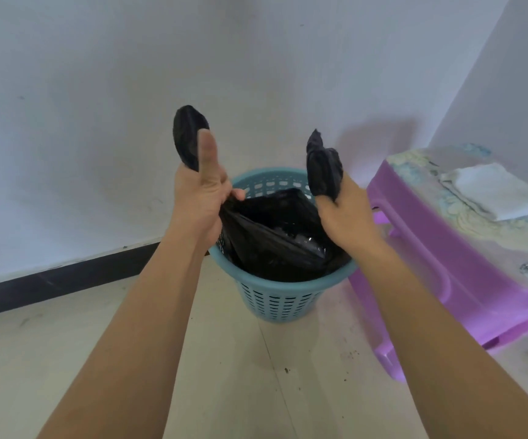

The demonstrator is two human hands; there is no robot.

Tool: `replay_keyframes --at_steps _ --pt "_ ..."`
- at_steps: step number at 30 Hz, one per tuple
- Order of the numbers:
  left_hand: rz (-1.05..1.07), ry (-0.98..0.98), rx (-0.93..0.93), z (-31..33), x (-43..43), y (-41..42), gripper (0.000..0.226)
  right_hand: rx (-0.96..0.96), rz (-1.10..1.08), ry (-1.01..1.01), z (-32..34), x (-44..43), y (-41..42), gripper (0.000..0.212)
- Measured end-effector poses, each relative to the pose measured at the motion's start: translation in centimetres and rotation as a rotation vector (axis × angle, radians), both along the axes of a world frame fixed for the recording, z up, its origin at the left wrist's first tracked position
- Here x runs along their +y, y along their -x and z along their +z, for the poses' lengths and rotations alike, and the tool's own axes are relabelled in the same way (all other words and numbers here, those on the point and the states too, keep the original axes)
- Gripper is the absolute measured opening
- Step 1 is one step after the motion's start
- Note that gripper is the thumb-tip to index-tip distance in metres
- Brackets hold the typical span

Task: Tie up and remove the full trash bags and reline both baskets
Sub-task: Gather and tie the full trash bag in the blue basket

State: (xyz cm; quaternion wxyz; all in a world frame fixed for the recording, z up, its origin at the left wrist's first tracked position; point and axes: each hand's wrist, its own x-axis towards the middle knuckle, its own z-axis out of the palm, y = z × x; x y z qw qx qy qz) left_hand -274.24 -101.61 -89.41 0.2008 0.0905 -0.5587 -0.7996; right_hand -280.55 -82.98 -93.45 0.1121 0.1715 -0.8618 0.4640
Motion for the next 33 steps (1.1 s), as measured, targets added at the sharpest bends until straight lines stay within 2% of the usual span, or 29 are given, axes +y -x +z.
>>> replay_keyframes --at_steps 2,4,6,9,10,12,14,15,18,19,22,24,26,28,31,33 --pt "-0.085 0.052 -0.013 -0.4 -0.5 0.2 0.055 0.017 0.034 -0.097 -0.2 -0.1 -0.1 0.017" --pt "-0.133 0.154 -0.032 -1.0 -0.5 0.3 0.044 0.019 0.087 -0.150 -0.2 -0.4 -0.5 0.019" --pt "-0.182 0.236 -0.031 -1.4 -0.1 0.3 0.044 0.040 0.167 -0.216 -0.4 -0.9 -0.7 0.018" --pt "-0.221 0.365 -0.047 -1.5 1.1 0.0 0.016 0.056 0.271 -0.228 -0.7 -1.6 -0.8 0.017" --pt "-0.203 0.385 -0.058 -1.6 1.3 0.1 0.025 0.050 0.282 -0.216 -0.9 -1.7 -0.8 0.014" --pt "-0.141 0.348 -0.034 -1.7 1.4 0.2 0.030 0.035 0.273 -0.146 -1.2 -1.8 -0.5 0.011" --pt "-0.069 0.265 0.000 -1.8 1.1 0.4 0.030 -0.002 0.262 -0.046 -1.3 -1.4 -0.2 0.020" --pt "-0.048 0.209 -0.003 -1.9 0.9 0.4 0.032 0.001 0.262 -0.045 -1.3 -1.1 0.0 0.022" --pt "-0.013 0.048 -0.008 -1.7 -0.3 0.2 0.029 0.023 0.208 -0.194 -1.8 0.2 0.9 0.011" --pt "0.009 -0.040 0.003 -1.5 -1.0 0.3 0.024 -0.019 0.151 -0.201 -2.1 0.8 1.1 0.017" --pt "0.115 -0.268 0.051 -1.2 -3.2 0.7 0.016 -0.226 -0.120 -0.028 -2.5 2.1 1.1 0.034" --pt "0.154 -0.264 0.050 -1.4 -3.6 1.0 0.009 -0.221 -0.263 -0.021 -2.5 2.2 1.2 0.036" --pt "0.159 -0.253 0.027 -1.9 -3.2 1.3 0.019 -0.221 -0.296 0.036 -2.5 1.9 1.4 0.032" --pt "0.109 -0.278 0.037 -2.4 -2.7 1.3 0.022 -0.299 -0.241 0.213 -2.3 1.5 1.4 0.029" --pt "-0.029 -0.108 -0.071 -3.4 -2.7 1.3 0.007 -0.398 -0.168 0.430 -2.2 1.1 1.1 0.030" --pt "-0.103 0.046 -0.188 -4.5 -2.6 1.1 0.022 -0.418 -0.170 0.529 -2.1 0.9 1.0 0.031"
